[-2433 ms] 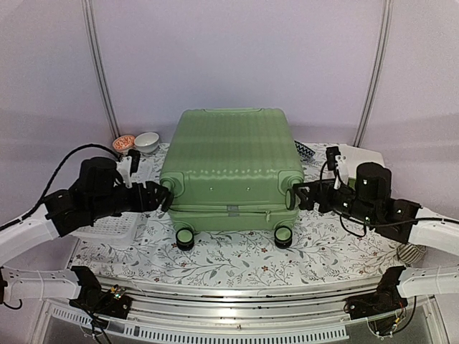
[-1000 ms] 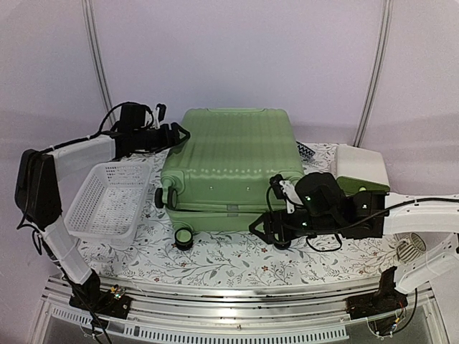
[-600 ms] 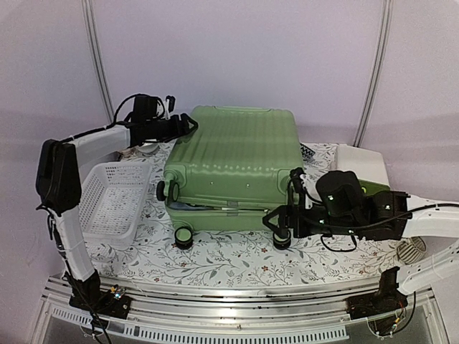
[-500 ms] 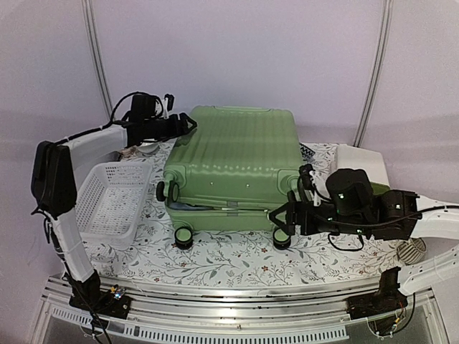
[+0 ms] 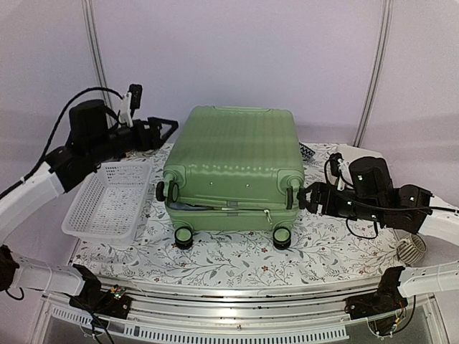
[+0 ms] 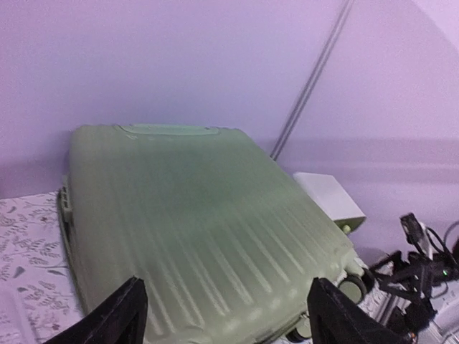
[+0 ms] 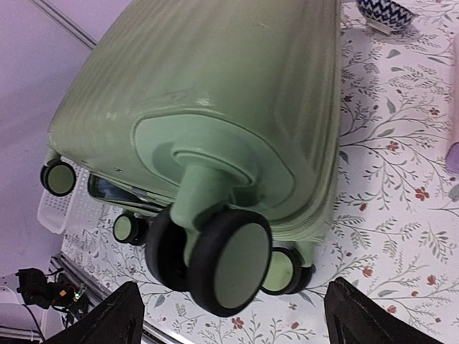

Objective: Open, take out, and arrange the luggage
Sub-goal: Adjust the luggage at the center of the board.

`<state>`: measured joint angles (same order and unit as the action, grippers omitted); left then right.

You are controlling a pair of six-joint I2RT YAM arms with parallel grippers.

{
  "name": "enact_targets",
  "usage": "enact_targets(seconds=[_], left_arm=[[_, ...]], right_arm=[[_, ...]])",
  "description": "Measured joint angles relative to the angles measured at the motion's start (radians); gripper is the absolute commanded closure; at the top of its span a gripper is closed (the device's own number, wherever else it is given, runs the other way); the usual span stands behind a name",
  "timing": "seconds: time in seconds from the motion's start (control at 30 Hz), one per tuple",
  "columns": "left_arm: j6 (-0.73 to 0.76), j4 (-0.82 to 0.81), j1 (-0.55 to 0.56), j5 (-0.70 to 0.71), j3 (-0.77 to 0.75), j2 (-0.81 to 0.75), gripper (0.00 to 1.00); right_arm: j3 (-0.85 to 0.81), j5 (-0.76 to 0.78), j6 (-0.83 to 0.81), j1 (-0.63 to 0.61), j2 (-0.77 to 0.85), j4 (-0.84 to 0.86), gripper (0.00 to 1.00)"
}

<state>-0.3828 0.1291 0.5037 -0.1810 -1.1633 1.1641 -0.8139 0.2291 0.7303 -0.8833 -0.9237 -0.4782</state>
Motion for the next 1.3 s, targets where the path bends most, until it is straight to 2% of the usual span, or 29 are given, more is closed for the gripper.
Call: enact_targets(seconds=[0.23,0.33,0.5,0.67,0.83,1.0,1.3], left_arm=[[-0.048,-0.092,0.243,-0.042,0.385,-0.217,0.26],[-0.079,-0.138,0.345,-0.008,0.504,-0.277,0.27],[-0.118,-0.208,0.493,0.094,0.587,-0.291,0.28],[-0.14,-0.256,0.602,0.233,0.595,-0.195,0.3],[-0.15,-0.281,0.687,0.358,0.598,-0.092,0.35],[-0.174,-0.36,0.705,0.442,0.627,-0.037,0.51],[-0.217,-0.545,0.705,0.483,0.673,0.123,0.58]], right_arm=[[-0.036,-0.156,-0.086,0.003,-0.173,0.161,0.21],[-0.078,-0.218,-0.106,-0.002,-0.279,0.188,0.21],[-0.249,-0.211,-0.138,-0.077,-0.47,0.146,0.2],[-0.344,-0.266,-0.184,-0.187,-0.59,0.185,0.18],[-0.326,-0.29,-0.201,-0.21,-0.565,0.188,0.12],[-0.23,-0.261,-0.208,-0.209,-0.402,0.182,0.1],[-0.086,-0.182,-0.185,-0.148,-0.174,0.179,0.09]])
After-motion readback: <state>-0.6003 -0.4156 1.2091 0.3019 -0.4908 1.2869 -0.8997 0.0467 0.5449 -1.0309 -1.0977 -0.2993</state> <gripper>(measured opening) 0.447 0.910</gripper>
